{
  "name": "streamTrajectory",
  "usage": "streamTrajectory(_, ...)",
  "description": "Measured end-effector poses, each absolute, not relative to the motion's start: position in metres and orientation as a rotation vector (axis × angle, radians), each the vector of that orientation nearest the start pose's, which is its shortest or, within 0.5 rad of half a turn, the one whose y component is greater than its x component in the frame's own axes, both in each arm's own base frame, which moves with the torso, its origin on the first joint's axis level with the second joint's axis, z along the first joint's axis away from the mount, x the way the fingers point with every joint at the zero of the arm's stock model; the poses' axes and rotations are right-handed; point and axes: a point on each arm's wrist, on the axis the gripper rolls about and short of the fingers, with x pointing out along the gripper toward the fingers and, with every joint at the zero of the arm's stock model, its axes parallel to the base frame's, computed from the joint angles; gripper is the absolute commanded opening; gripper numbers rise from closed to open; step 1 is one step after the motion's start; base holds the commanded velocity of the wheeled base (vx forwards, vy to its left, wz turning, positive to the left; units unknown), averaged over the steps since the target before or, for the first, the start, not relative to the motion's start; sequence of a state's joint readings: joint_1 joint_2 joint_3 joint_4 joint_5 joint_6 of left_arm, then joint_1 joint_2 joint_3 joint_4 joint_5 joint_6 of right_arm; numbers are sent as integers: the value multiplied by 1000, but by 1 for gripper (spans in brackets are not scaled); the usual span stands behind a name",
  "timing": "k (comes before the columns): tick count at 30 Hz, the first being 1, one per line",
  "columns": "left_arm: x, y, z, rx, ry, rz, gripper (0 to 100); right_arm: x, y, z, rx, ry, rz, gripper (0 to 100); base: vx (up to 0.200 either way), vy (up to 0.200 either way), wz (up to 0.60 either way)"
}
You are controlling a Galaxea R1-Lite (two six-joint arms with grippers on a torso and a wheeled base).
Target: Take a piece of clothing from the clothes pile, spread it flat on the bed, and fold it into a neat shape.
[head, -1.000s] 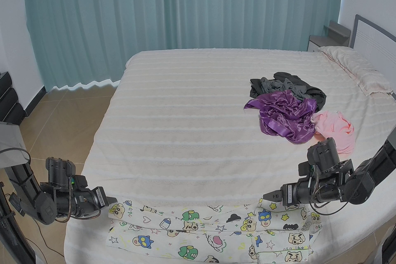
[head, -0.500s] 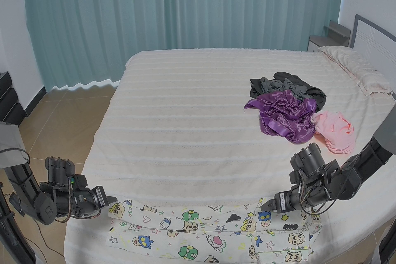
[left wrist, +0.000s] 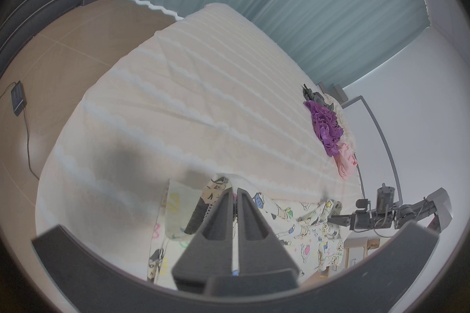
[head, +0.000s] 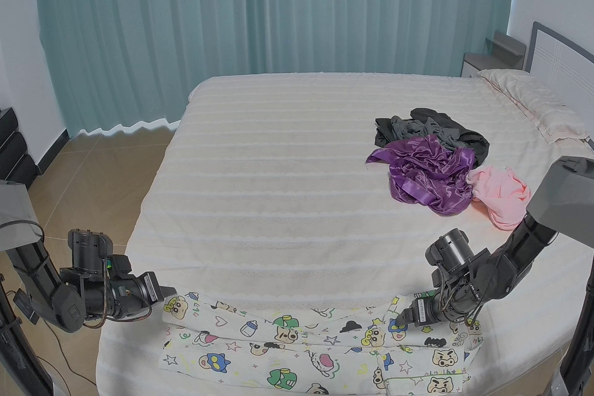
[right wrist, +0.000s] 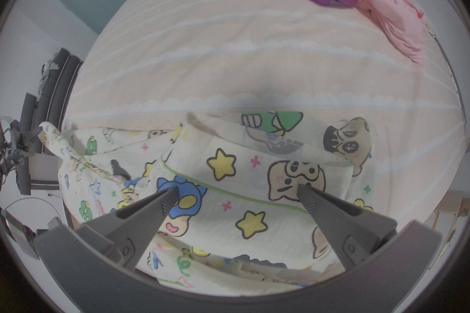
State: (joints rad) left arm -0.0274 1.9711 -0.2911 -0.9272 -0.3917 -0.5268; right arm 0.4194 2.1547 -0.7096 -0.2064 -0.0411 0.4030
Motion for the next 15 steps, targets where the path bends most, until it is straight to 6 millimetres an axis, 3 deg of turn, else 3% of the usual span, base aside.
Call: streamTrajectory(15, 270, -17, 46, -576, 652, -310, 0, 278, 120, -29, 86, 1290, 47, 100, 0, 0, 0)
